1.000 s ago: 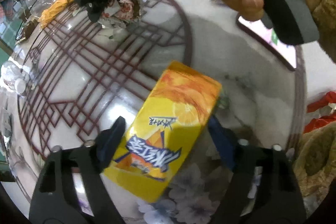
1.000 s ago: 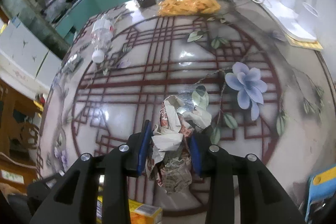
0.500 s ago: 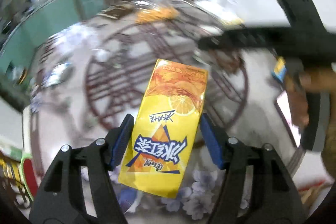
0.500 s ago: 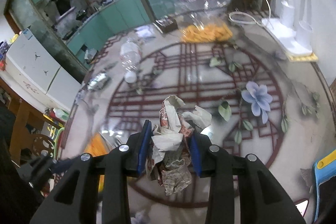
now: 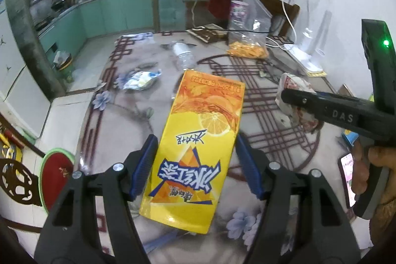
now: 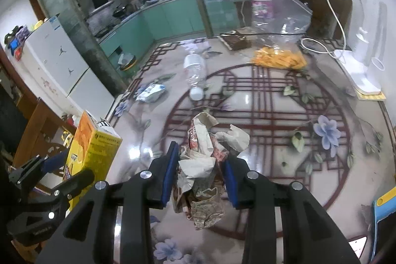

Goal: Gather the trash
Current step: 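Carry the crumpled paper and juice box with both tools over the red bucket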

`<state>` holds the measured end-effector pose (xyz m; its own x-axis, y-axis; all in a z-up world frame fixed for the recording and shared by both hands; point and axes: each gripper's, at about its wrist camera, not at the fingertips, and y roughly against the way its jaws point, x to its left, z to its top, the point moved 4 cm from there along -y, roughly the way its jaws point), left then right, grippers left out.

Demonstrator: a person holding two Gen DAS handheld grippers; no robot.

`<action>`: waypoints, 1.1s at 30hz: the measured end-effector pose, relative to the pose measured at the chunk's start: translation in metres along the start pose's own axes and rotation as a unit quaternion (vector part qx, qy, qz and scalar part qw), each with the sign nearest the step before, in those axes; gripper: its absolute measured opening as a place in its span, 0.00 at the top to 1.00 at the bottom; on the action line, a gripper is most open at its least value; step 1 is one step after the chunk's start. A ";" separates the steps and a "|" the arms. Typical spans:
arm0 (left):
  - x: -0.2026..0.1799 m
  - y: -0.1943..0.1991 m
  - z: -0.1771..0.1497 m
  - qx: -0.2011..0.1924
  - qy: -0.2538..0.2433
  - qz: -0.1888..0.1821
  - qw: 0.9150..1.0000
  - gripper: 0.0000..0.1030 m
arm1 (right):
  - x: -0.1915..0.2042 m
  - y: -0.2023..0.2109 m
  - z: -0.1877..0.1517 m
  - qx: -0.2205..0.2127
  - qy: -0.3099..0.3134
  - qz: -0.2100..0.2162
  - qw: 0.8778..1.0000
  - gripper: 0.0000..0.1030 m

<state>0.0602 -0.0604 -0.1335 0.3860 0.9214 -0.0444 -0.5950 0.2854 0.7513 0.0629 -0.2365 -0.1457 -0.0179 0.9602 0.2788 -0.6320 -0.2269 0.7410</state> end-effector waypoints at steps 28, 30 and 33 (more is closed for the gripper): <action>0.165 0.038 -0.029 -0.006 0.073 0.044 0.996 0.39 | 0.165 -0.050 -0.009 0.024 0.062 0.033 0.997 0.67; 0.179 0.041 -0.031 -0.007 0.078 0.048 0.996 0.39 | 0.176 -0.054 -0.008 0.026 0.066 0.035 0.997 0.67; 0.197 0.044 -0.034 -0.007 0.083 0.052 0.995 0.39 | 0.194 -0.061 -0.009 0.028 0.070 0.039 0.996 0.67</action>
<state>0.0865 0.1427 -0.1316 0.2006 0.9768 -0.0754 -0.6366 0.1884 0.7478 0.0912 -0.0351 -0.1423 -0.1764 0.9517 0.2514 -0.5801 -0.3069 0.7546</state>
